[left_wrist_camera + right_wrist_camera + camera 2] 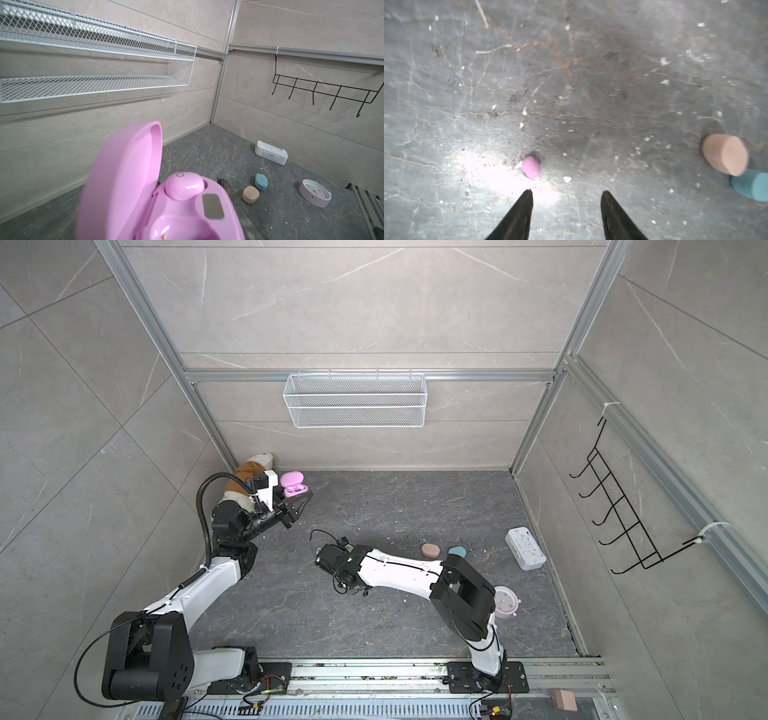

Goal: Insert wireless bluetooth earbuds into charging case
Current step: Move the wireless bluetooth earbud to the center of the table, then rotate the wireless bluetooth earbud at the center of the table.

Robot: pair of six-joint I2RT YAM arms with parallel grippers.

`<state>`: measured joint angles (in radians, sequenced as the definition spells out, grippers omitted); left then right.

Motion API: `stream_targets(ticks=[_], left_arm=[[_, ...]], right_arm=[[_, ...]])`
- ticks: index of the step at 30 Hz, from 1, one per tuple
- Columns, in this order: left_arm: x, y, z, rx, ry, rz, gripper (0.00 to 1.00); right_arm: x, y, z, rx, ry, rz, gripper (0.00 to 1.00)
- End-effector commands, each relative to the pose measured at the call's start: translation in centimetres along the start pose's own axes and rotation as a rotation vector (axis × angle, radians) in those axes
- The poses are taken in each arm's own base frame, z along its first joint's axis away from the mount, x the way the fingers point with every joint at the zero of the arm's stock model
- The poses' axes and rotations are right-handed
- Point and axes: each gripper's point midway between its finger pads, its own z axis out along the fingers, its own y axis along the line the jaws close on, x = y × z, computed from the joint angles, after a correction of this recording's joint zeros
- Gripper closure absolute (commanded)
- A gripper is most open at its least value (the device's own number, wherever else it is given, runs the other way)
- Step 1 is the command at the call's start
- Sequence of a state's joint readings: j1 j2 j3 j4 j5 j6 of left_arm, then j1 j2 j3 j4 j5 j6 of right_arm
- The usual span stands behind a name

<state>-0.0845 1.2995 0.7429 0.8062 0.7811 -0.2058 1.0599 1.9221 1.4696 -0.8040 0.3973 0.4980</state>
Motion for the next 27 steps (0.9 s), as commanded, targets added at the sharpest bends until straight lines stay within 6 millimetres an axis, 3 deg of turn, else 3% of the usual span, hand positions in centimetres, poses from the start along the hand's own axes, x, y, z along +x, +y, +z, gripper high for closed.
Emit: stream_targets(ticks=[1,12,18,27], left_arm=[[-3.2,-0.9,0.0,0.034,-0.071,0.071,0.83],[-2.8,-0.8,0.2,0.043,-0.063,0.059,0.83],[-2.7,-0.9,0.3,0.047,-0.057,0.061,0.83],[-2.7,-1.0,0.3,0.049,-0.055,0.06,0.83]], right_arm=[[0.3,-0.6,-0.5,-0.013,0.0,0.022,0.44],[1.7,4.3,1.9,-0.37,0.106,0.115,0.43],[1.7,5.1,3.4,-0.497,0.141,0.243,0.34],[2.6,6.8,4.6,-0.589,0.189,0.285,0.34]])
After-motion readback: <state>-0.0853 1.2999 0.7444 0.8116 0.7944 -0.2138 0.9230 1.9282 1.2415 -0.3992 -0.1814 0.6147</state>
